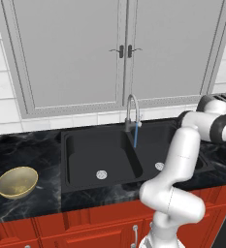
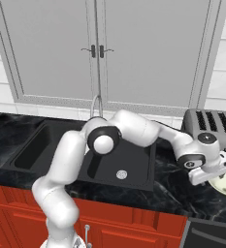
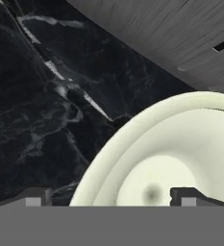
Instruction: Rinse each bowl for a few seconds and place them down in the sink or on the counter.
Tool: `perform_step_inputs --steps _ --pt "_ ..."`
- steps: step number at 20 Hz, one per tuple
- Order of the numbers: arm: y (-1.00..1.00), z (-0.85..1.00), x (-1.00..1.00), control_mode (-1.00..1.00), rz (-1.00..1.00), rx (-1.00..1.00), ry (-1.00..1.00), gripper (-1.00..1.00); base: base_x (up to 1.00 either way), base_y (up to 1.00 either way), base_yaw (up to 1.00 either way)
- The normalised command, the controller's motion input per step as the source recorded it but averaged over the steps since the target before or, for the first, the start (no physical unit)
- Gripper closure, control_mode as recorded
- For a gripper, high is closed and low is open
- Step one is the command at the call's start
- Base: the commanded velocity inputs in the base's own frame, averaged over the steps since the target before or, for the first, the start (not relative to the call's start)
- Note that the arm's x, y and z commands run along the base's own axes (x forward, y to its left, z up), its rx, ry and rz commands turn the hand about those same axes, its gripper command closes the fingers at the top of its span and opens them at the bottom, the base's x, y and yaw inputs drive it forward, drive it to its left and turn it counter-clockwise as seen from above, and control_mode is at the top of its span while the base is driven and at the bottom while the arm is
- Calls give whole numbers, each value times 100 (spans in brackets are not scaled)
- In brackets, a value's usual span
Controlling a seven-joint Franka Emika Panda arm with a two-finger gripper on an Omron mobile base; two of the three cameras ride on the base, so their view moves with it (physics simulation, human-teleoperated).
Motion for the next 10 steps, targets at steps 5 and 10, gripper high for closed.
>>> perform_step_inputs --steps 5,10 --pt "-8 -11 1 -100 5 0 0 100 0 0 0" --pt "-4 -4 -6 -100 5 -5 -8 100 0 0 0"
